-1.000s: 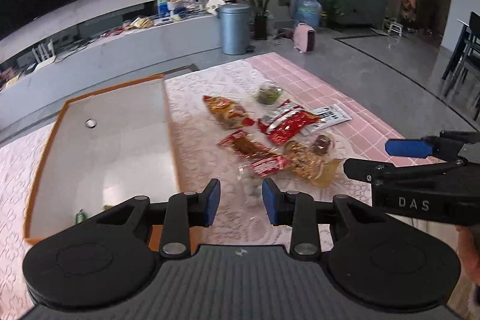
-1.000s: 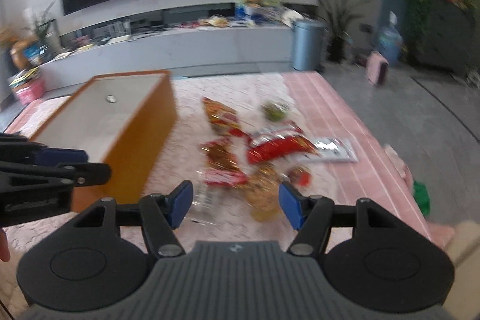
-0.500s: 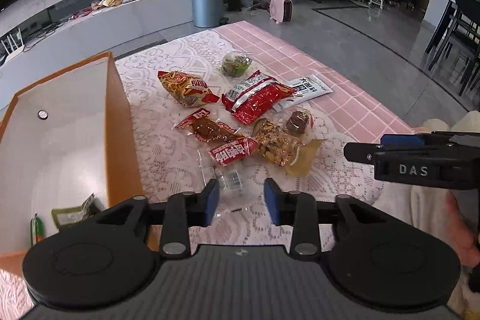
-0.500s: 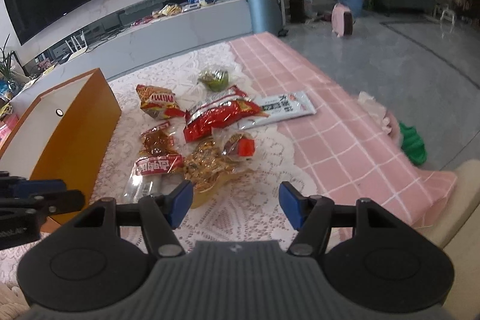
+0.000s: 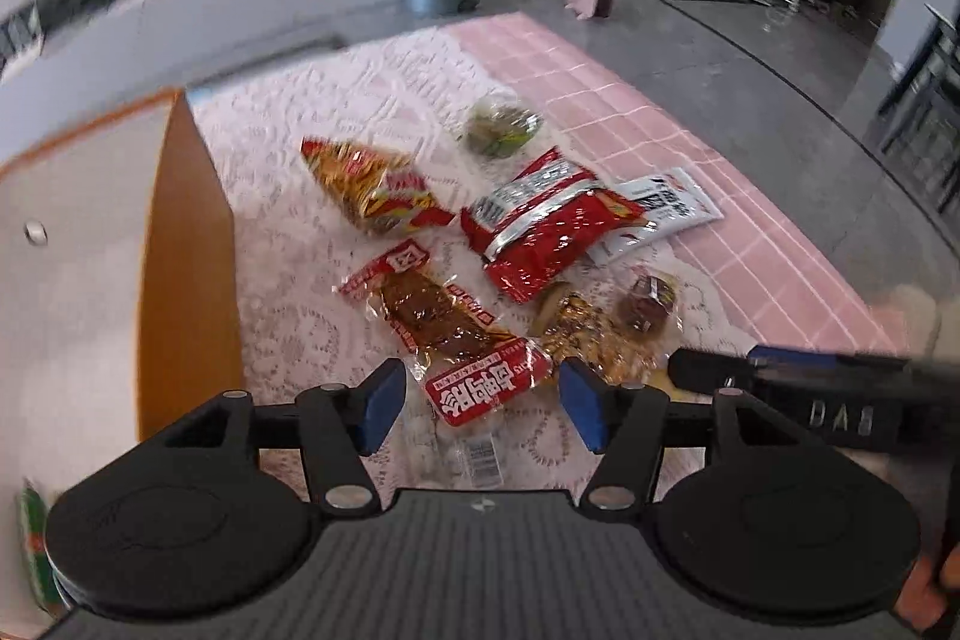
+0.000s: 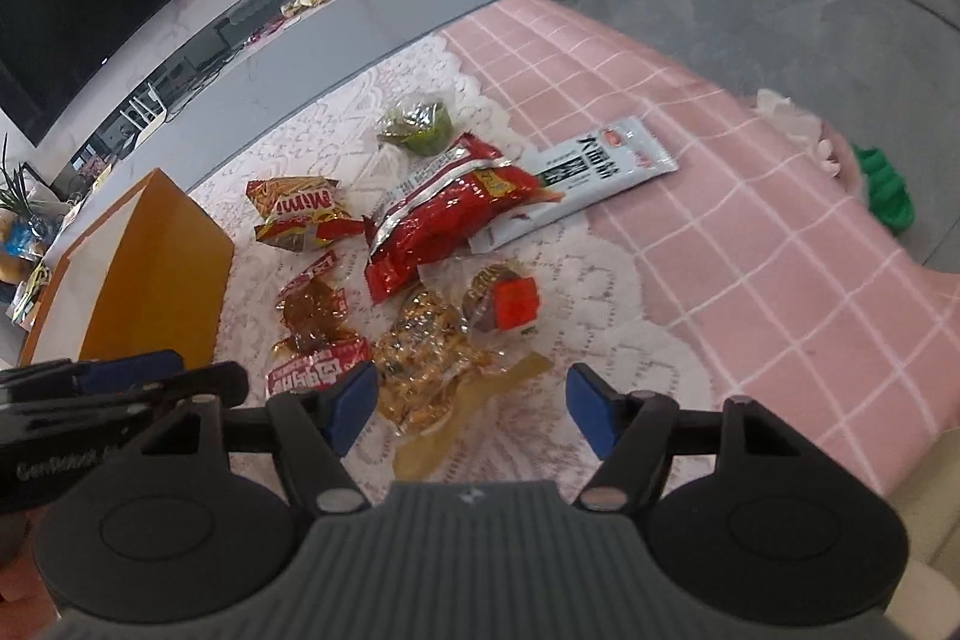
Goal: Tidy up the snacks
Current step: 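Grasp the braised meat packet with the left tool while the right tool grasps the red-capped packet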
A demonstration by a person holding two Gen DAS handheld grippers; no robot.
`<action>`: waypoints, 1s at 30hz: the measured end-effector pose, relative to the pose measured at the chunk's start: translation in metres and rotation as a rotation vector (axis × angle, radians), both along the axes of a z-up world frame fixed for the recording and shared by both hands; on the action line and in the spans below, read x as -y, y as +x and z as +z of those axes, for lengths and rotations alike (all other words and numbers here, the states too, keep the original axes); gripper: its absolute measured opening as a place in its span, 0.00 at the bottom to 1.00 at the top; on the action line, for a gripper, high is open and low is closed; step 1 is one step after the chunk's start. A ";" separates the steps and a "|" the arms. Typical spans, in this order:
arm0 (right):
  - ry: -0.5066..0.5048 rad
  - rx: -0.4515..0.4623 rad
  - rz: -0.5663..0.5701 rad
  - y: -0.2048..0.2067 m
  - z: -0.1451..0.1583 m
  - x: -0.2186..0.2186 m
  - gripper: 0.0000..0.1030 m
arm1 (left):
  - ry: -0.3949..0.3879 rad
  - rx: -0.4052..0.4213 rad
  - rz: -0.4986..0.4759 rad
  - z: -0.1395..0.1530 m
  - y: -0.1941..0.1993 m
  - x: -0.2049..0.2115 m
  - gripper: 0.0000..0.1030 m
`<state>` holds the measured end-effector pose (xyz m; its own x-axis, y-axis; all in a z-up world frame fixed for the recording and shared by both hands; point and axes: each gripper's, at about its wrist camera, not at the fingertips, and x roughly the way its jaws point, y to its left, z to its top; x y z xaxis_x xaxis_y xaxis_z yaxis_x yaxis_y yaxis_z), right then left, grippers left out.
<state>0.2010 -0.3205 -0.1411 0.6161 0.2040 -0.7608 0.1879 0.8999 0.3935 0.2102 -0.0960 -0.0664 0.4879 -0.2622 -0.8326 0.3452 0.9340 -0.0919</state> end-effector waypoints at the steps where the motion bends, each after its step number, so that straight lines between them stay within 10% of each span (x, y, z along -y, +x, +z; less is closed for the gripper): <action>1: 0.004 0.002 0.002 0.004 -0.002 -0.002 0.66 | -0.014 -0.017 0.014 -0.003 0.006 -0.001 0.67; 12: -0.098 -0.003 0.018 0.052 -0.018 -0.001 0.65 | -0.001 -0.073 0.170 -0.036 0.052 0.005 0.70; 30: 0.080 0.008 -0.039 0.069 -0.049 0.017 0.65 | 0.066 -0.047 0.260 -0.073 0.071 0.016 0.85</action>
<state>0.2702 -0.3372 -0.1902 0.6309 0.2392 -0.7381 0.2192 0.8576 0.4653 0.2809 -0.1124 -0.1398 0.4920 -0.0774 -0.8671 0.0898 0.9952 -0.0378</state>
